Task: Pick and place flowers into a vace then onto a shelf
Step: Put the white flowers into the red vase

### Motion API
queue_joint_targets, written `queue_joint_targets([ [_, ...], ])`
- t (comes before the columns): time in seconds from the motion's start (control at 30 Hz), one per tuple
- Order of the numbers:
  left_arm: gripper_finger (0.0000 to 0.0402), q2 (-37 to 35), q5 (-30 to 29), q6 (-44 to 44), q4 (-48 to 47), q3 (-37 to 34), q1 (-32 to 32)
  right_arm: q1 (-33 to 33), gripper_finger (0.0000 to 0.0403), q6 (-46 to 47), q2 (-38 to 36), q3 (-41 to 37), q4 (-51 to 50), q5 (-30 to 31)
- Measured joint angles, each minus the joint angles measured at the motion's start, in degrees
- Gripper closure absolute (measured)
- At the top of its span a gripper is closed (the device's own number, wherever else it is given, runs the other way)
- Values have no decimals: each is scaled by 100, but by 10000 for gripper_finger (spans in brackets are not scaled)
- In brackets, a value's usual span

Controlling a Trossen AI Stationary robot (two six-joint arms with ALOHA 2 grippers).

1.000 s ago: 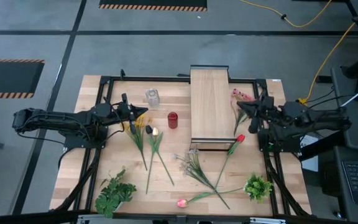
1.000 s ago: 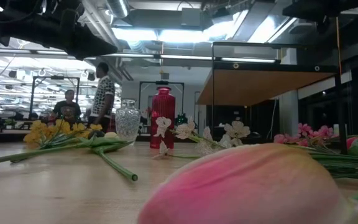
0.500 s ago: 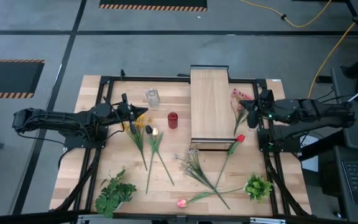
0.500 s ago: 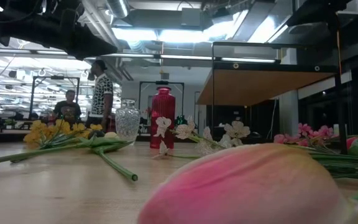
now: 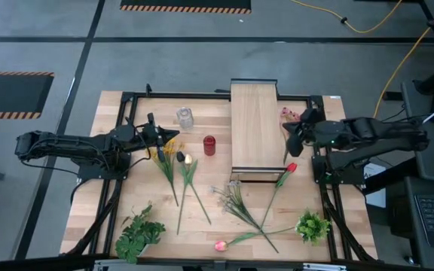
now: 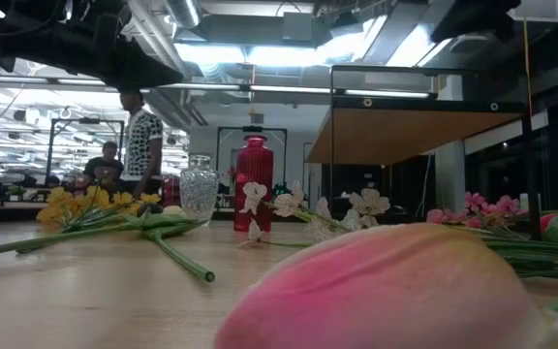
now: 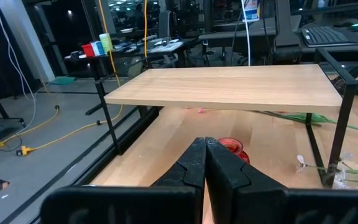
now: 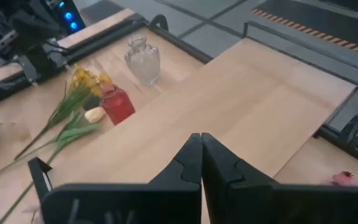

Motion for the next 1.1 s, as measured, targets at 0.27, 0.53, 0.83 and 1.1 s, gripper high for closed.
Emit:
queue_joint_targets([
  [0.27,398,0,0,0,0,0,-3,552,401,-415,545,240,-1,-442],
  [0.53,398,-2,0,-64,-79,-2,-3,1247,401,-491,1297,574,-26,-450],
  [0.83,398,-2,0,-63,-129,-2,-3,1824,401,-500,2169,1193,-185,-448],
  [1.1,398,-2,436,-295,96,-2,-3,2215,401,-314,2797,1515,-188,-451],
])
